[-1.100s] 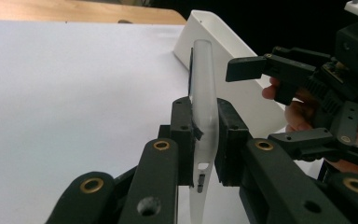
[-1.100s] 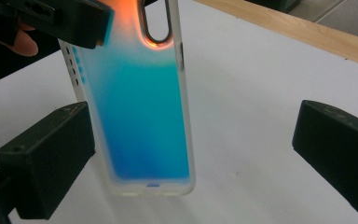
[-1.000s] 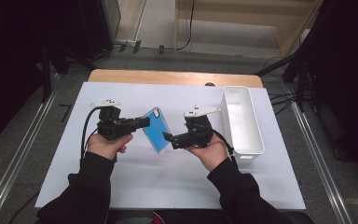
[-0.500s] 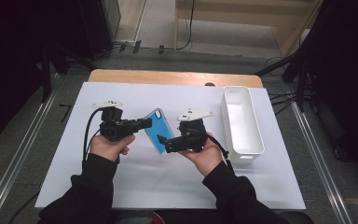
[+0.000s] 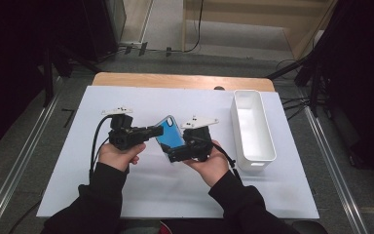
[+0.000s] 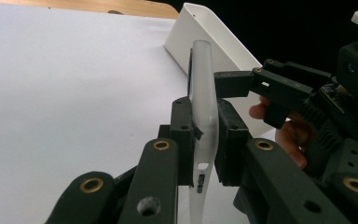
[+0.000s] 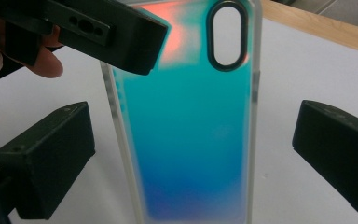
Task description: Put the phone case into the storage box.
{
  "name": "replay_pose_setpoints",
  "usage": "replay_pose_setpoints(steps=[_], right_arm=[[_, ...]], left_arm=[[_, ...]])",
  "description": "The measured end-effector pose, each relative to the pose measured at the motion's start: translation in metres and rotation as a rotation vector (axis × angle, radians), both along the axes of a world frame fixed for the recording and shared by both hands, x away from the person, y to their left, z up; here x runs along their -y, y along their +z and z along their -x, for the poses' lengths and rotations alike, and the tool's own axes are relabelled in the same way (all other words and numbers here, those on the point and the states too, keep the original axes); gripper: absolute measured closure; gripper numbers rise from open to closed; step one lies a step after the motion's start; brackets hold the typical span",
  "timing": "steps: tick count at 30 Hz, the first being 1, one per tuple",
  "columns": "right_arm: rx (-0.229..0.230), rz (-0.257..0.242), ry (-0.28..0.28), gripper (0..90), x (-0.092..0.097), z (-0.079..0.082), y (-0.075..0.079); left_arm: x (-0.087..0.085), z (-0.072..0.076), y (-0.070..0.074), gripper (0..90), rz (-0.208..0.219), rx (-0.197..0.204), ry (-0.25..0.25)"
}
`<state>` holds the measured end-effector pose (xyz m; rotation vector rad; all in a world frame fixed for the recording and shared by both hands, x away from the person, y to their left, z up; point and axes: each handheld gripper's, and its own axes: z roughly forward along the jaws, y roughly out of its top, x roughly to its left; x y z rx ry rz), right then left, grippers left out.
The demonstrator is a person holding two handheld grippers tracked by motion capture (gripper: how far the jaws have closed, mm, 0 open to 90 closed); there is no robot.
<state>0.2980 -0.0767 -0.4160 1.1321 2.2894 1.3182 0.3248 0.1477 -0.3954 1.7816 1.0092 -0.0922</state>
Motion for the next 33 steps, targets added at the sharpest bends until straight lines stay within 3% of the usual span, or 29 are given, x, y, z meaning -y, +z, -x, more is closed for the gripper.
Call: replay_pose_setpoints(steps=[19,21,33], right_arm=[[-0.013,0.014,-0.005,0.0,-0.005,0.000,-0.005],[-0.010,0.012,0.000,12.8,-0.003,0.000,-0.005],[-0.016,0.021,0.005,14.5,-0.002,0.000,-0.004]], left_arm=[[0.018,0.010,-0.004,79.1,0.013,-0.008,-0.031],[0.019,0.011,-0.004,79.2,0.007,-0.004,-0.039],[0.018,0.010,-0.005,77.0,0.025,-0.009,-0.046]])
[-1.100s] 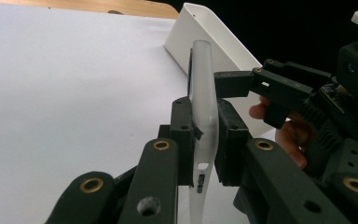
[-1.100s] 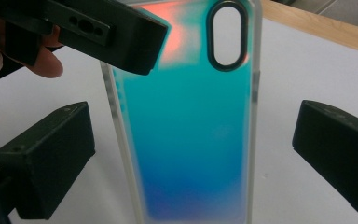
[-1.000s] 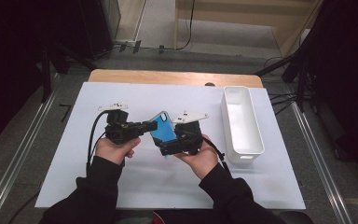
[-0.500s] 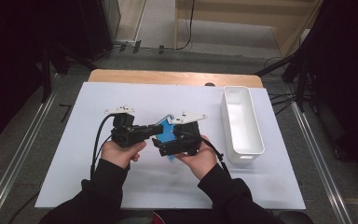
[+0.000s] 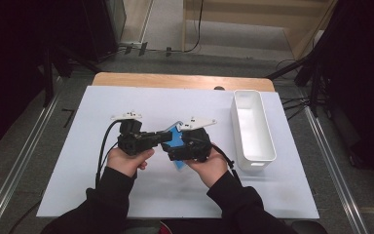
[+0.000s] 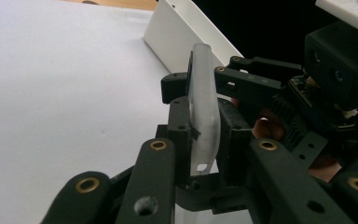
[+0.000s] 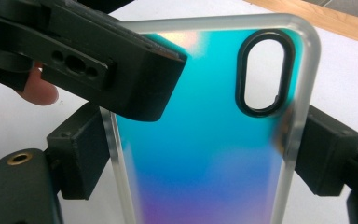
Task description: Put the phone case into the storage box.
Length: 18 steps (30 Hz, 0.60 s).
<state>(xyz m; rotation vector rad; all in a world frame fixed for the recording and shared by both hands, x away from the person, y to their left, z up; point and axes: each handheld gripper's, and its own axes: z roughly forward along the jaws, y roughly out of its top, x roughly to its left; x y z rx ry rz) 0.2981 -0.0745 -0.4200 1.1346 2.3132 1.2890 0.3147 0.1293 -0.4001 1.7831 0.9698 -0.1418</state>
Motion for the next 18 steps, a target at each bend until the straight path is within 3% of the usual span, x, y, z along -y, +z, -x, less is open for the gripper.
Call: replay_pose_setpoints(steps=[18], right_arm=[[-0.017,0.010,0.013,14.7,0.001,-0.002,-0.001]], left_arm=[[-0.014,-0.005,0.010,60.3,0.028,0.015,0.029]])
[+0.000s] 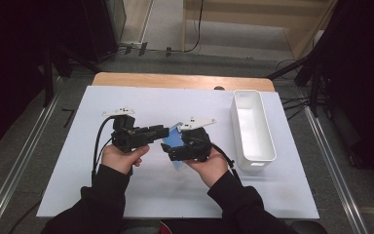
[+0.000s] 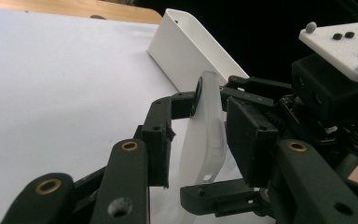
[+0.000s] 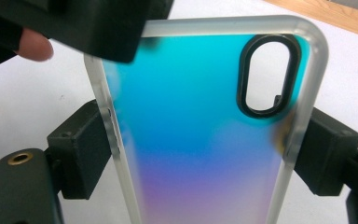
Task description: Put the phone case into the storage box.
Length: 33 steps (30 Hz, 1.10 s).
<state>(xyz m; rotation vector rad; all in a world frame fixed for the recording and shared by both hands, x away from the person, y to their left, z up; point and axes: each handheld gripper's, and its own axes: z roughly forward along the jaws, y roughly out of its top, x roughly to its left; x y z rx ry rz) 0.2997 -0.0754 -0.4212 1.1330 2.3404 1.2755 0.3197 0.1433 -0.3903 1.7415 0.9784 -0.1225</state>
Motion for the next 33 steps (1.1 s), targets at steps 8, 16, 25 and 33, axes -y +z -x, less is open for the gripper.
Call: replay_pose_setpoints(steps=[8,16,25,33], right_arm=[[0.002,0.003,0.002,14.7,0.001,-0.001,0.001],[-0.002,0.010,-0.006,14.7,0.004,-0.002,0.000],[0.006,0.004,-0.010,14.8,0.009,-0.004,0.004],[-0.002,-0.004,-0.018,14.8,0.014,-0.005,0.009]], left_arm=[[-0.005,-0.002,0.003,57.0,-0.007,0.001,0.009],[-0.011,-0.004,0.004,55.8,0.007,-0.001,0.025],[-0.014,-0.009,-0.001,46.9,-0.022,-0.004,0.009],[-0.016,-0.013,-0.007,37.5,-0.037,-0.008,0.002]])
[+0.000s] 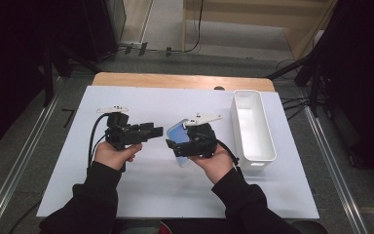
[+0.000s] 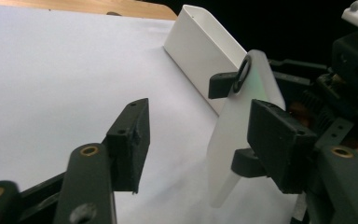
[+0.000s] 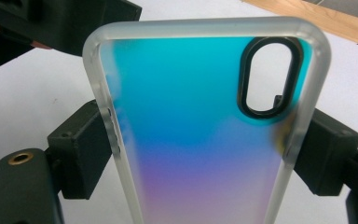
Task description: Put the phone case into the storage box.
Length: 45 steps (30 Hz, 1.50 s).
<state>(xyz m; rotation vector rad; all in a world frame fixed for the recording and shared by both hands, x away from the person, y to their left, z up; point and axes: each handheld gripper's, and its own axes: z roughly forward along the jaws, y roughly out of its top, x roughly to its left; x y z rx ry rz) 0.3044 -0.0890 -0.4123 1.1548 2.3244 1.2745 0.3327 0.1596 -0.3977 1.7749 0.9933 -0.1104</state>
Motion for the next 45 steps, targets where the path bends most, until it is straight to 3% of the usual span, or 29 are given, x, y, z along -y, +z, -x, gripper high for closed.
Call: replay_pose_setpoints(steps=[7,9,13,20,25,27,32,45], right_arm=[[-0.002,-0.011,-0.004,14.8,0.005,-0.001,0.006],[-0.005,-0.017,-0.002,14.8,0.007,-0.002,0.008],[-0.005,-0.025,0.002,14.8,0.011,-0.002,0.014],[0.009,-0.049,0.011,14.8,0.021,-0.004,0.024],[0.015,-0.049,0.047,14.8,0.028,-0.006,0.032],[0.015,-0.057,0.063,14.8,0.030,-0.006,0.034],[0.003,-0.067,0.109,14.8,0.036,-0.007,0.039],[0.005,-0.051,0.191,14.8,0.050,-0.009,0.050]], left_arm=[[0.000,-0.002,-0.005,33.6,-0.035,0.003,-0.029],[0.001,-0.002,-0.006,33.6,-0.050,0.011,-0.017],[0.000,-0.001,-0.009,33.5,-0.074,0.033,-0.049],[0.004,0.003,-0.015,33.5,-0.159,0.058,-0.122],[0.005,0.005,-0.016,33.5,-0.167,0.081,-0.182],[0.006,0.007,-0.018,33.4,-0.161,0.073,-0.216],[0.009,0.011,-0.022,33.4,-0.199,0.091,-0.283],[0.010,0.018,-0.031,33.4,-0.228,0.104,-0.357]])
